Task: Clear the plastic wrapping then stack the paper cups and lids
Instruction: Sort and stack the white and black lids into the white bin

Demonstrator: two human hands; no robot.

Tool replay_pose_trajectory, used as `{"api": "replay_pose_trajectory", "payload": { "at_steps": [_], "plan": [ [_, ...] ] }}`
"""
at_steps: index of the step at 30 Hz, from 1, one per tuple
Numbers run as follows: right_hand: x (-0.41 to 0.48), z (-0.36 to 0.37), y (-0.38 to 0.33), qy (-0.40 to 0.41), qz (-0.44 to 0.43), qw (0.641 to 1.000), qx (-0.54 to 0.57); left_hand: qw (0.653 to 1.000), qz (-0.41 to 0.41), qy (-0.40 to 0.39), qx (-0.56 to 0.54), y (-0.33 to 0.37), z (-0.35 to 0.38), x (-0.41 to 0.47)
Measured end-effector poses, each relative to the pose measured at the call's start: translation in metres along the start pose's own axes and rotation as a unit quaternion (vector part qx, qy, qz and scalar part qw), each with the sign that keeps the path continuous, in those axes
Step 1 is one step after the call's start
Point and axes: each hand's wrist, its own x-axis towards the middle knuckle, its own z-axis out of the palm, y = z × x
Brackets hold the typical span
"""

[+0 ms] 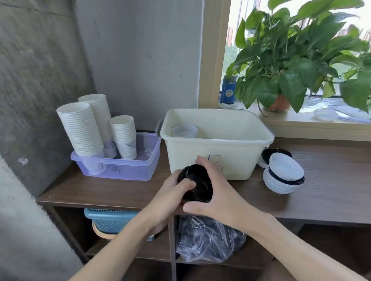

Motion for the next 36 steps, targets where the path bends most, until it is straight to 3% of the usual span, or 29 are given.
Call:
{"api": "replay_pose_trajectory", "payload": {
  "at_steps": [4,7,11,22,31,36],
  "plan": [
    [0.005,0.01,0.021,0.061,0.032,0.99,0.124,0.992,0.074,0.052,0.083,-0.004,-0.003,0.009],
    [0.009,0.018,0.03,0.094,0.051,0.987,0.118,0.97,0.13,0.064,0.196,-0.012,-0.004,0.013],
    [0.015,0.022,0.036,0.135,0.051,0.982,0.124,0.951,0.175,0.061,0.247,-0.028,-0.008,0.019],
    [0.016,0.024,0.044,0.127,0.024,0.983,0.133,0.923,0.254,0.134,0.258,-0.044,-0.014,0.031],
    [0.019,0.035,0.041,0.174,0.029,0.977,0.123,0.917,0.268,0.149,0.256,-0.043,-0.01,0.03],
    [0.021,0.033,0.042,0.183,0.025,0.976,0.115,0.923,0.256,0.121,0.262,-0.042,-0.009,0.026]
  ]
}}
